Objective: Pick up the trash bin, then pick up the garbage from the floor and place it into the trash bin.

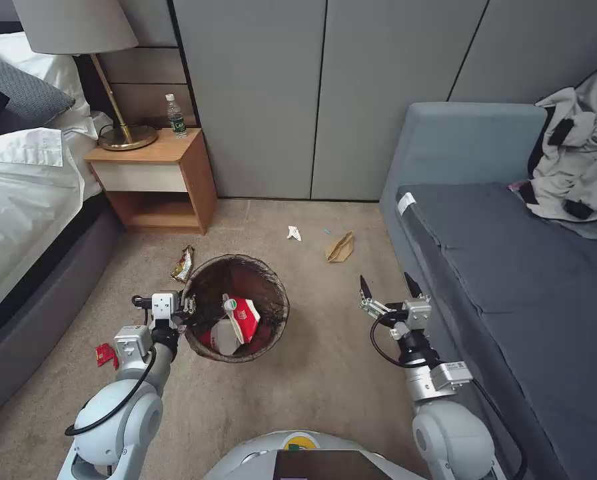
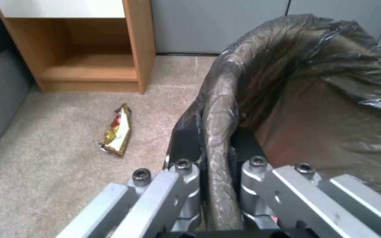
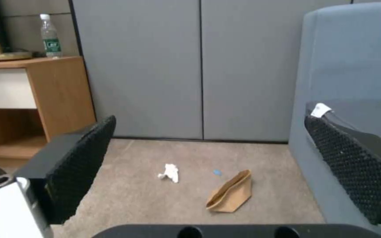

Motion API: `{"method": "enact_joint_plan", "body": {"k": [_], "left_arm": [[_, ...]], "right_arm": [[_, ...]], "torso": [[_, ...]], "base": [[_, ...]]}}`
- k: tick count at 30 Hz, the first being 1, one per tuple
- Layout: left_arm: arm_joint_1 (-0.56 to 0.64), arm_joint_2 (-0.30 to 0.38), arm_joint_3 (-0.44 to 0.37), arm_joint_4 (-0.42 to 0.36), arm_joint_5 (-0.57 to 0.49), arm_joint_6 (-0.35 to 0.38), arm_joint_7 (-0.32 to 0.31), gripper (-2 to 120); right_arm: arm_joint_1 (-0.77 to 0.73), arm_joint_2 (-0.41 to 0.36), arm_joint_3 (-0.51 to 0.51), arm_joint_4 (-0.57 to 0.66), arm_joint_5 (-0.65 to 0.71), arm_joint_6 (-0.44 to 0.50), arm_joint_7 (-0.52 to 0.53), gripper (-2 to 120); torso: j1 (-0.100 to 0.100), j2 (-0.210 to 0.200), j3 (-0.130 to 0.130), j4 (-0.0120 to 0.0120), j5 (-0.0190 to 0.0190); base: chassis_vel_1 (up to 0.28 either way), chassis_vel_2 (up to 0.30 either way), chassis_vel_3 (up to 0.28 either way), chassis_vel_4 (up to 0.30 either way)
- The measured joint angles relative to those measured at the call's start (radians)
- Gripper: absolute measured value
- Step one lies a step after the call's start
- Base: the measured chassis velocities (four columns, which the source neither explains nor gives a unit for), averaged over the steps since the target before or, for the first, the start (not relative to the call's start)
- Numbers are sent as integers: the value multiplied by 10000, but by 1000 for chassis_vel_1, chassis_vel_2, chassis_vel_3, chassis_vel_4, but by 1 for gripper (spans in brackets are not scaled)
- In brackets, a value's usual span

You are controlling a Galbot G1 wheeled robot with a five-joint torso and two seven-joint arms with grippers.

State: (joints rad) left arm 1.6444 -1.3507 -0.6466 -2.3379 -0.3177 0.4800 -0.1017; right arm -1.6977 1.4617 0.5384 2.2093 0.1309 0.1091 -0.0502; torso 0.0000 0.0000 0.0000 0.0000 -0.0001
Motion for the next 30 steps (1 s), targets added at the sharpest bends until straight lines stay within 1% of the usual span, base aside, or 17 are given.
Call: {"method": "enact_joint_plan", "body": {"k": [9,30], "left_arm": [[1,-15,18,-27,-1,-14,-9,5],[-19,-10,-7,19,-9,-57,0,5]], "right_arm": [[-10,391,-210,-6,-367,71,48,100],[115,277,-227,-53,-269,29,101,100]], "torso": [[0,0,0,0,0],[0,0,0,0,1]], "base": [[0,0,0,0],[0,0,0,0]]}}
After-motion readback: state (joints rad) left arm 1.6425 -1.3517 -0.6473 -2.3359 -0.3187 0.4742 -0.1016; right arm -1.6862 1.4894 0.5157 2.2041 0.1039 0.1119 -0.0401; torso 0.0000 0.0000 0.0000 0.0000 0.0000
